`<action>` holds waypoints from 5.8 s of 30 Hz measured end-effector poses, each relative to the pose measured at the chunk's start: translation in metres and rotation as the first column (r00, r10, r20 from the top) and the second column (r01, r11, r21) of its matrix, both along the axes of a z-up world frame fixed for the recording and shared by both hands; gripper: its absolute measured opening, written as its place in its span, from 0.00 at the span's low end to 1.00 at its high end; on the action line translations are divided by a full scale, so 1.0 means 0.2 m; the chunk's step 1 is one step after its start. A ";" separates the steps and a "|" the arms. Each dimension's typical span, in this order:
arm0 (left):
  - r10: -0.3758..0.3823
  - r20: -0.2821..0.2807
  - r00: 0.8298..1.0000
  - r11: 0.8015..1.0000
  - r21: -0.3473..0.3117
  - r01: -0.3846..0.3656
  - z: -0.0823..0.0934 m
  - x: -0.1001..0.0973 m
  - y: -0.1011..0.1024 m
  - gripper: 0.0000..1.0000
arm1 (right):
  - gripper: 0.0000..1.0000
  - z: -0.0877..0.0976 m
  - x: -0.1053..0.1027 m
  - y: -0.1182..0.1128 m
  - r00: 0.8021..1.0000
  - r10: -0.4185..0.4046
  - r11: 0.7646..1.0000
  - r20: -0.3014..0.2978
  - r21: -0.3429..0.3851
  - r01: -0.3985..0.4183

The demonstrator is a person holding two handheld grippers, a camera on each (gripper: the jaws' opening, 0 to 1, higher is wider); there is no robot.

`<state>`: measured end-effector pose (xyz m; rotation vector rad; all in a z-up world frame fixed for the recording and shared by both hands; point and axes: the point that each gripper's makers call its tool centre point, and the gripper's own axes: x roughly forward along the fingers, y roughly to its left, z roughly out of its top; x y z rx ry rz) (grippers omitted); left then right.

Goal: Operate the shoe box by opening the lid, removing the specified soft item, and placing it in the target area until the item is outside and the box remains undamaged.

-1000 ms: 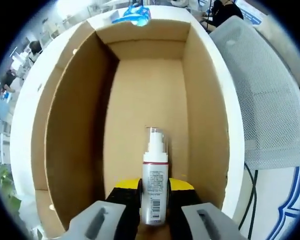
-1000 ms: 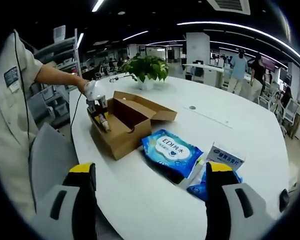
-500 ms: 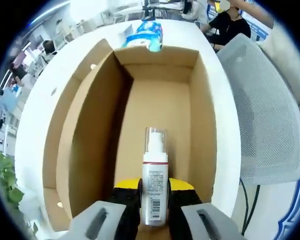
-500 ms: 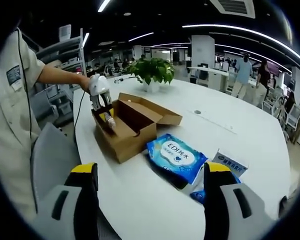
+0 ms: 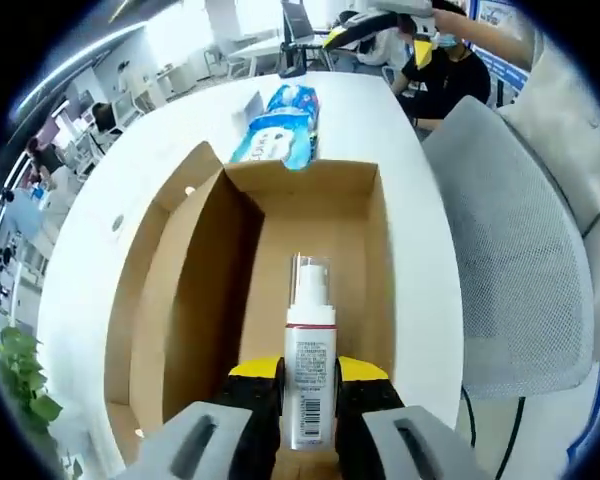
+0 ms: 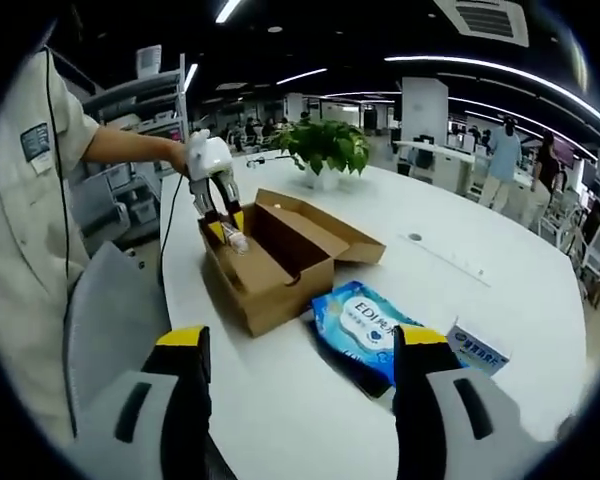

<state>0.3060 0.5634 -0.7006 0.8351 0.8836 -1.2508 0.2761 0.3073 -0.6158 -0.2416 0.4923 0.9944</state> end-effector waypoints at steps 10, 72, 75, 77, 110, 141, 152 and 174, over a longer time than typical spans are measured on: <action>-0.048 0.013 0.999 0.994 -0.099 0.049 0.12 -0.05 -0.17 0.18 | 0.51 0.01 -0.02 0.12 0.998 0.066 0.998 0.008 0.014 -0.066; -0.249 -0.006 0.968 0.903 -0.363 0.230 0.31 -0.34 -0.72 0.19 | 0.17 -0.01 -0.19 0.54 0.942 0.334 0.942 0.038 -0.025 -0.334; -0.259 0.014 0.966 0.900 -0.360 0.247 0.30 -0.34 -0.73 0.19 | 0.17 0.00 -0.19 0.55 0.946 0.323 0.946 0.021 -0.043 -0.322; -0.256 0.018 0.967 0.902 -0.355 0.246 0.30 -0.34 -0.73 0.19 | 0.17 0.00 -0.19 0.54 0.946 0.323 0.945 0.012 -0.056 -0.322; 0.059 -0.020 0.998 0.870 -0.490 -0.061 0.42 -0.15 -0.54 0.62 | 0.17 0.11 0.04 0.32 0.954 0.299 0.940 0.025 -0.177 -0.290; 0.349 -0.012 0.937 0.765 -0.574 -0.292 0.50 -0.08 -0.22 0.86 | 0.17 0.09 0.51 0.11 0.943 0.334 0.857 -0.019 -0.410 -0.311; 0.478 -0.001 0.878 0.713 -0.583 -0.389 0.50 -0.06 -0.04 0.92 | 0.17 0.02 0.73 0.08 0.928 0.370 0.798 -0.044 -0.497 -0.342; 0.668 -0.051 0.742 0.579 -0.590 -0.562 0.45 -0.17 0.27 0.96 | 0.17 -0.31 0.94 0.07 0.896 0.423 0.668 -0.138 -0.620 -0.411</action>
